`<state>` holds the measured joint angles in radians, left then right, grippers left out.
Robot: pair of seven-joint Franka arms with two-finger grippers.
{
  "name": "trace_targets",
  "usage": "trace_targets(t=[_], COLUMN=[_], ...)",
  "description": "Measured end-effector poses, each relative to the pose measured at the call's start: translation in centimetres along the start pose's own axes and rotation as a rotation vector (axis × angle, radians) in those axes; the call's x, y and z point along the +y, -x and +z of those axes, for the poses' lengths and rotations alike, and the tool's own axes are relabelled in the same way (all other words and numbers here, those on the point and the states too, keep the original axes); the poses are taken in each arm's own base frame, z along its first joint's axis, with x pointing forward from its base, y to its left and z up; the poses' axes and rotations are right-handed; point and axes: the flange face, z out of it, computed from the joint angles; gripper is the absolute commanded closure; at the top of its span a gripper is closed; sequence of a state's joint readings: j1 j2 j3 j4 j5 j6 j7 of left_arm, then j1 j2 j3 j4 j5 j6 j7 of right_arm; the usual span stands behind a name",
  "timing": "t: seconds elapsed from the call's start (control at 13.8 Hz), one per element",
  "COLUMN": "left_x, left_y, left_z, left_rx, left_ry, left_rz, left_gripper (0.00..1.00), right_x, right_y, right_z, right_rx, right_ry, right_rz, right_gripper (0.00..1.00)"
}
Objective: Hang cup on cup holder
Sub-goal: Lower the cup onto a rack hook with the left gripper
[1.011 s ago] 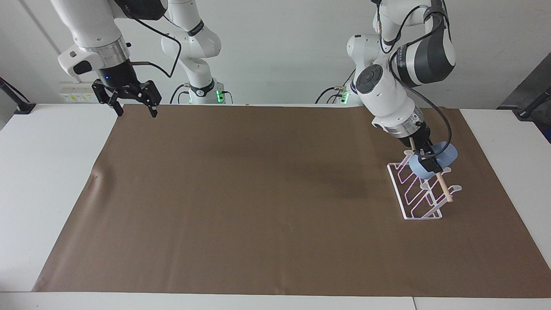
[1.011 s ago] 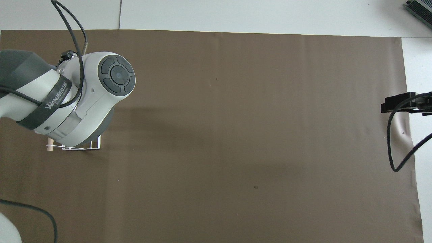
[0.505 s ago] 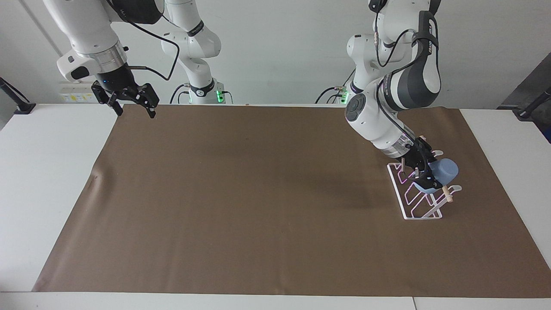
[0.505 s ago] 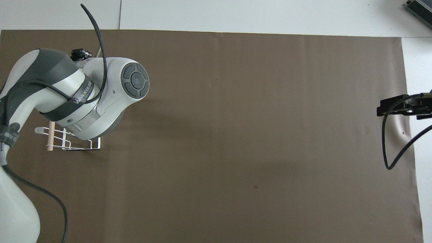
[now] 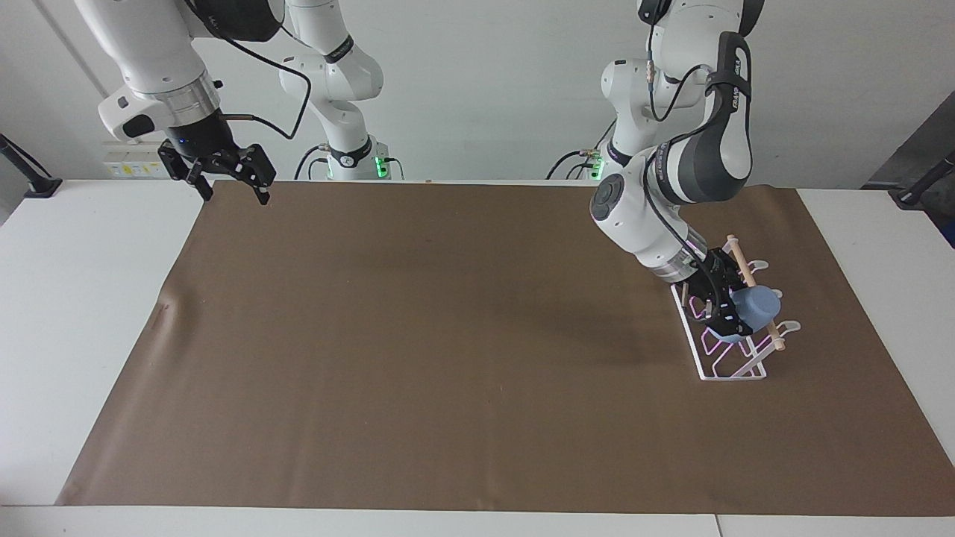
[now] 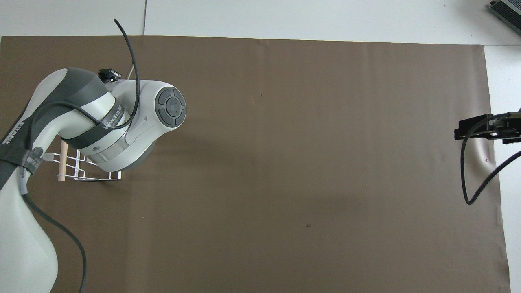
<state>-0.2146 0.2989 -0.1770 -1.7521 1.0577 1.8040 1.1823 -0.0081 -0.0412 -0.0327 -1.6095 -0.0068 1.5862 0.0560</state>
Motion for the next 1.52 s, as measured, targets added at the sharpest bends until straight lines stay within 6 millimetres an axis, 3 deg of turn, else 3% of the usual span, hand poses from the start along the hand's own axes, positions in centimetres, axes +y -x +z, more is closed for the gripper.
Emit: trace_targets(t=[0.36,0.58,0.72,1.52], left_x=[0.7,1.0,1.1,1.0], left_y=[0.3,0.1,-0.1,1.0], left_z=[3.0,3.4,3.2,2.4], left_rx=[0.029,0.040,0.040,0.049], left_ry=[-0.007,-0.018,-0.022,-0.047], left_rz=[-0.004,0.001,0.004,-0.018], left_gripper=[1.00,0.98,0.00,0.00], right_x=[0.2,0.2,0.3,0.4], right_y=[0.0,0.0,0.0,0.0], right_z=[0.0,0.0,0.0,0.1], right_rx=[0.000,0.000,0.000,-0.003], right_ry=[0.000,0.000,0.000,0.002], right_rz=[0.003,0.004,0.005,-0.017], right_gripper=[0.00,0.00,0.00,0.00])
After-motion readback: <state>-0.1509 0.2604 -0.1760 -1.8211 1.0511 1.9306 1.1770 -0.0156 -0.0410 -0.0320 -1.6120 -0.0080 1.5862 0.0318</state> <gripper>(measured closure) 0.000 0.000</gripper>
